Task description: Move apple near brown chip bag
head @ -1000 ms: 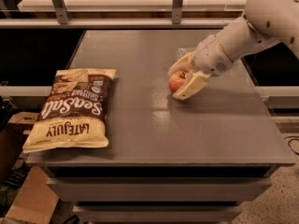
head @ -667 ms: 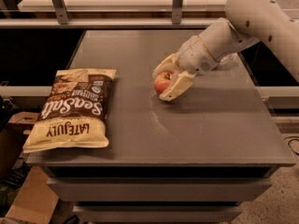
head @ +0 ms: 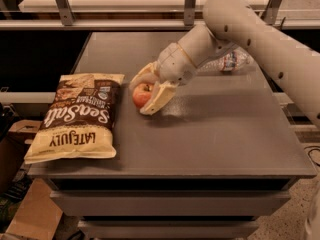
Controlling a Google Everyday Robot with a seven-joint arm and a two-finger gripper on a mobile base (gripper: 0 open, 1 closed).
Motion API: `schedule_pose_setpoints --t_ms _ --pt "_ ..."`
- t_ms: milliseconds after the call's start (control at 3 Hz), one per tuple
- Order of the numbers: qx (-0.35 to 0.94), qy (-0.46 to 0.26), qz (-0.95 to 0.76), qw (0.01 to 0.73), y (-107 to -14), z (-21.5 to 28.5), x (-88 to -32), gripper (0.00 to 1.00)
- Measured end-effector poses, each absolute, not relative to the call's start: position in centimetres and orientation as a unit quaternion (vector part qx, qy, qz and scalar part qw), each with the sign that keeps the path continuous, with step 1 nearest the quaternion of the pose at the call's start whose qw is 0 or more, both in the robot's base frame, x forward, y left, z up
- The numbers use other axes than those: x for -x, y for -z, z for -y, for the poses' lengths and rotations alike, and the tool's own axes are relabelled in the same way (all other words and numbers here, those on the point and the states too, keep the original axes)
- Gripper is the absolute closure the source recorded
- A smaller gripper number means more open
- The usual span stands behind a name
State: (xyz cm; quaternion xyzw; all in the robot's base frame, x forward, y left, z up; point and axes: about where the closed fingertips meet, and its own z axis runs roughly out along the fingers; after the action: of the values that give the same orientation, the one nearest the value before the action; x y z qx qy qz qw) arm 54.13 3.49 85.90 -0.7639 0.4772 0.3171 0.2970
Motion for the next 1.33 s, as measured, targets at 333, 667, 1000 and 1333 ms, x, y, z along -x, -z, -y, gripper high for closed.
schedule_pose_setpoints --t_ms 333,667,1000,1333 --pt "0.781 -0.339 -0.432 0.299 -86.4 -7.0 -52.3 1.00" --pt "0.792 -0.356 -0.396 0.297 -86.4 -9.7 -50.8 1.00" --pt "0.797 -0.356 -0.385 0.300 -86.3 -10.6 -50.5 1.00" --pt "0.798 -0.351 -0.385 0.303 -86.4 -10.6 -50.6 1.00"
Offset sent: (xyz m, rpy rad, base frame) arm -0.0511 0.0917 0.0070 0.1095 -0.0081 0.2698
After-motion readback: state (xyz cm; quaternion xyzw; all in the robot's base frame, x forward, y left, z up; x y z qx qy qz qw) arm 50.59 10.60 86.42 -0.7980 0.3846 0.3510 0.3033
